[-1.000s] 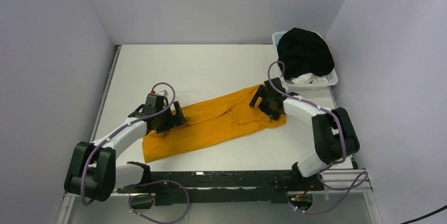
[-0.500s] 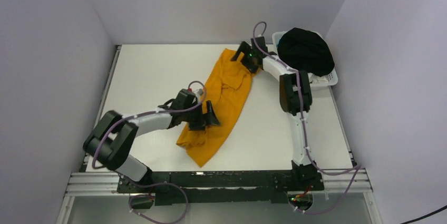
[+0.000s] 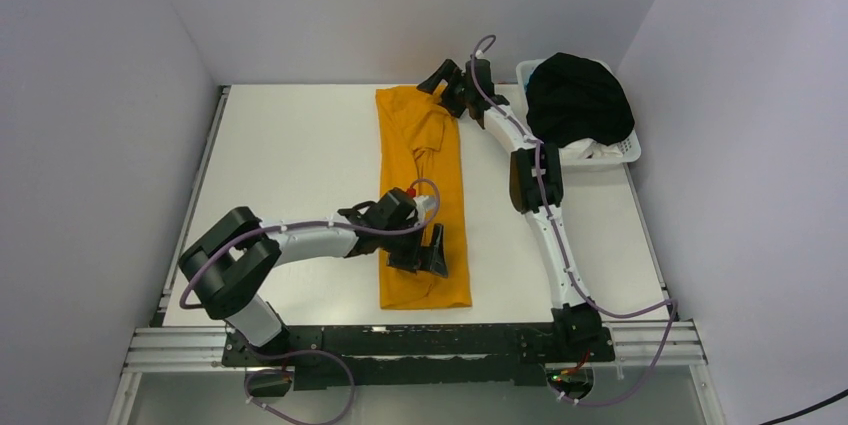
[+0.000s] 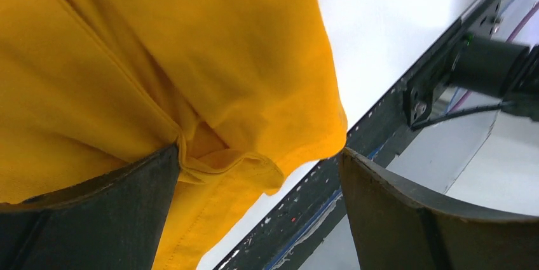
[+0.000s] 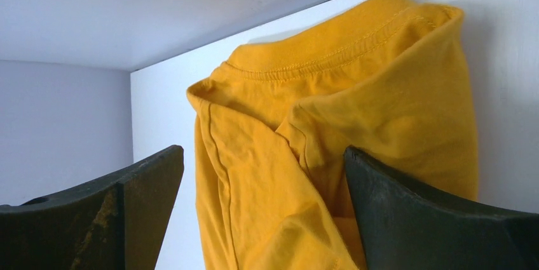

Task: Fold and stack the t-shirts
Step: Rotate the tshirt 90 degrees

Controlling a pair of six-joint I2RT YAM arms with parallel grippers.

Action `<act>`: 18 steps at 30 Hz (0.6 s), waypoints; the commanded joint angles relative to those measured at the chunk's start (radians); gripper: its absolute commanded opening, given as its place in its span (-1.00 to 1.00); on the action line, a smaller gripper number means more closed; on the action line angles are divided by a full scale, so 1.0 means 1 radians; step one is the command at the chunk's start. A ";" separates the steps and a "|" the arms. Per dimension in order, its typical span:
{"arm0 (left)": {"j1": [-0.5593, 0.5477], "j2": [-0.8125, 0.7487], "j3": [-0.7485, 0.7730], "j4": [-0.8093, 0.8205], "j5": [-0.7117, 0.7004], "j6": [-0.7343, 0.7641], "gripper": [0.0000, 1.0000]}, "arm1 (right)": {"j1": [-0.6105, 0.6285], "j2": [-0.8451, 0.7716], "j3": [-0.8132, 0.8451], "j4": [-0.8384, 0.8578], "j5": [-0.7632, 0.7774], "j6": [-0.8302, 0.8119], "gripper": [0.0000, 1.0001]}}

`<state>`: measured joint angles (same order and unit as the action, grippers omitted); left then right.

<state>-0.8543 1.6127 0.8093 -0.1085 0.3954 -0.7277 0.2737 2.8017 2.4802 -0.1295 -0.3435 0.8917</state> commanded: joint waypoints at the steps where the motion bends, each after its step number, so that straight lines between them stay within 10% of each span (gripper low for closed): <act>1: -0.079 0.015 -0.066 -0.097 0.075 0.046 0.99 | 0.004 0.068 -0.048 -0.008 0.028 0.019 1.00; 18: -0.074 -0.276 0.094 -0.229 -0.352 0.101 0.99 | 0.019 -0.476 -0.303 -0.140 0.081 -0.434 1.00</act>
<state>-0.9241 1.4826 0.9184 -0.2611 0.1528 -0.6422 0.2855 2.6118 2.3066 -0.2379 -0.3260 0.6422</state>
